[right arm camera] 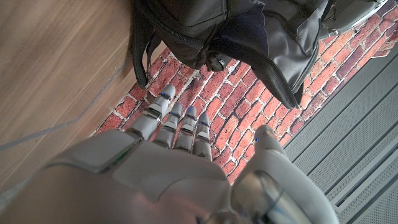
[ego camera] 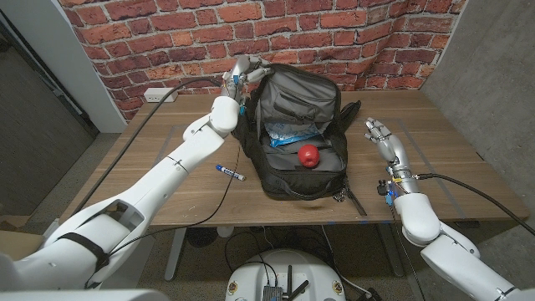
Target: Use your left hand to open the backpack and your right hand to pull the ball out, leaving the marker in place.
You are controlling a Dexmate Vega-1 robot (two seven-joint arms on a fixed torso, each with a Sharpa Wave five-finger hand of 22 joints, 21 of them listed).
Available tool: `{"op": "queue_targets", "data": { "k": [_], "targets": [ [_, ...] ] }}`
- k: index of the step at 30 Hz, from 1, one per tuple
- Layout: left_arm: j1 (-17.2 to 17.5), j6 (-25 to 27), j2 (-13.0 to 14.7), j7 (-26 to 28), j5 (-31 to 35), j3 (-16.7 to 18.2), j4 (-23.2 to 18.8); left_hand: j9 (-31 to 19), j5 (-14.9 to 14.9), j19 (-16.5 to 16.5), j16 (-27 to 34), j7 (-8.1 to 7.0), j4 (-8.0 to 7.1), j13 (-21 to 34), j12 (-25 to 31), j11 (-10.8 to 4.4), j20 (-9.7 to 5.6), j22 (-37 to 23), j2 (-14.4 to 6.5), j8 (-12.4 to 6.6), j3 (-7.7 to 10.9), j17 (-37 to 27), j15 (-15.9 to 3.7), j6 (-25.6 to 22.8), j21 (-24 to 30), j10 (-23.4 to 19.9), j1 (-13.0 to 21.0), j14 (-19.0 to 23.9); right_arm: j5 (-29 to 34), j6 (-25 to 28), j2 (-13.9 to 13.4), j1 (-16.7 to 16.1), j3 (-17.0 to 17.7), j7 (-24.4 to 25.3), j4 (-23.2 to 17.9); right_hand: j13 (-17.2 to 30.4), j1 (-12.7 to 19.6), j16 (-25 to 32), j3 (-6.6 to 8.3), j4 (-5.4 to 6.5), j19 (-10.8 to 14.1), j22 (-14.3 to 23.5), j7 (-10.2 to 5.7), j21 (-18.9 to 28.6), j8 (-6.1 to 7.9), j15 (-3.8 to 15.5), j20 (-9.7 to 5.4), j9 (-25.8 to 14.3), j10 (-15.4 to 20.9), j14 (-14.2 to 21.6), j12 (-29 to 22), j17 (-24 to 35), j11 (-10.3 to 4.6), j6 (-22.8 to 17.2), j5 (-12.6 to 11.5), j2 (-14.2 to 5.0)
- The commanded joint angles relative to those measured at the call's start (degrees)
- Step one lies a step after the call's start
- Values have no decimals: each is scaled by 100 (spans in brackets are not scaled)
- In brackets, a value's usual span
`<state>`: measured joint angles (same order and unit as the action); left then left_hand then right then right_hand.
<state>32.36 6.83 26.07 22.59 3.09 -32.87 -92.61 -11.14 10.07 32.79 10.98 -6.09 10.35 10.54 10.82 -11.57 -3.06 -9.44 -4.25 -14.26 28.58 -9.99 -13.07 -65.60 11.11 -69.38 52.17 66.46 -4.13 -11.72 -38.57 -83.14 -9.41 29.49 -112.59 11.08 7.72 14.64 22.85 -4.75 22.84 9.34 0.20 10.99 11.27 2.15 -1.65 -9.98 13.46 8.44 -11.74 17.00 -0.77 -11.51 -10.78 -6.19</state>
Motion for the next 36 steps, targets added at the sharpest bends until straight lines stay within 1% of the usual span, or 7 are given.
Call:
{"op": "queue_targets", "data": {
  "k": [1,6,12,13,23,26,36],
  "targets": [
    [-193,-74,-142,-8,-67,-90,273,-1,52,79,-1,38,-34,23,23,3,-809,-21,-48,-21,100,-26,-67,-94,-15,-59,21,76,565,110,139,-260,53,297,-207,8,105,44,23,-74,96,19,-20,40,44,43,-11,-30,87,115,-57,-1,6,-120,24,-17],
    [-279,-105,-203,-30,-88,-134,391,-1,52,80,-1,40,-30,23,20,4,-810,-21,-41,-22,102,-25,-68,-100,-16,-54,23,83,771,221,180,-355,71,383,-312,10,139,64,32,-112,152,20,-36,49,61,58,-20,-32,155,182,-72,-11,7,-193,30,-18],
    [-374,-161,-275,-34,-102,-182,543,-2,52,82,3,50,-32,23,19,6,-811,-21,-43,-19,108,-27,-68,-95,-17,-54,25,100,997,410,25,-445,130,261,-473,11,186,80,45,-160,185,20,-47,49,53,58,-18,-33,174,245,-68,-24,1,-204,34,-11],
    [-386,-172,-286,-35,-106,-189,564,-2,52,82,3,54,-31,23,20,6,-811,-21,-42,-19,108,-27,-68,-95,-17,-57,26,101,1052,441,0,-453,133,249,-498,12,201,86,48,-176,190,20,-50,46,49,57,-13,-33,172,266,-63,-28,-25,-204,36,-8],
    [-455,-251,-386,6,-143,-229,724,-4,52,85,-8,52,-27,24,21,26,-813,-21,-28,-16,113,-22,-66,-94,-18,-62,27,91,1544,772,-252,-501,129,71,-745,14,298,112,74,-270,236,20,-86,39,5,98,-9,-34,168,375,-39,-53,-74,-133,45,5],
    [-469,-304,-413,-5,-186,-227,781,-5,52,86,-10,54,-31,24,22,17,-813,-22,-33,-11,118,-21,-66,-84,-19,-65,26,92,1666,824,-273,-485,101,71,-770,14,327,109,82,-297,242,21,-132,35,15,104,-16,-35,173,380,-35,-60,-87,-166,47,8],
    [-541,-478,-505,-33,-293,-249,1014,-6,53,87,-8,55,-37,24,17,12,-813,-21,-42,-8,130,-23,-68,-82,-20,-56,24,105,2173,1119,-518,-542,131,-7,-963,15,439,119,125,-371,291,21,-161,35,9,155,-67,-36,212,431,-34,-75,-165,-176,49,-16]
  ]
}}
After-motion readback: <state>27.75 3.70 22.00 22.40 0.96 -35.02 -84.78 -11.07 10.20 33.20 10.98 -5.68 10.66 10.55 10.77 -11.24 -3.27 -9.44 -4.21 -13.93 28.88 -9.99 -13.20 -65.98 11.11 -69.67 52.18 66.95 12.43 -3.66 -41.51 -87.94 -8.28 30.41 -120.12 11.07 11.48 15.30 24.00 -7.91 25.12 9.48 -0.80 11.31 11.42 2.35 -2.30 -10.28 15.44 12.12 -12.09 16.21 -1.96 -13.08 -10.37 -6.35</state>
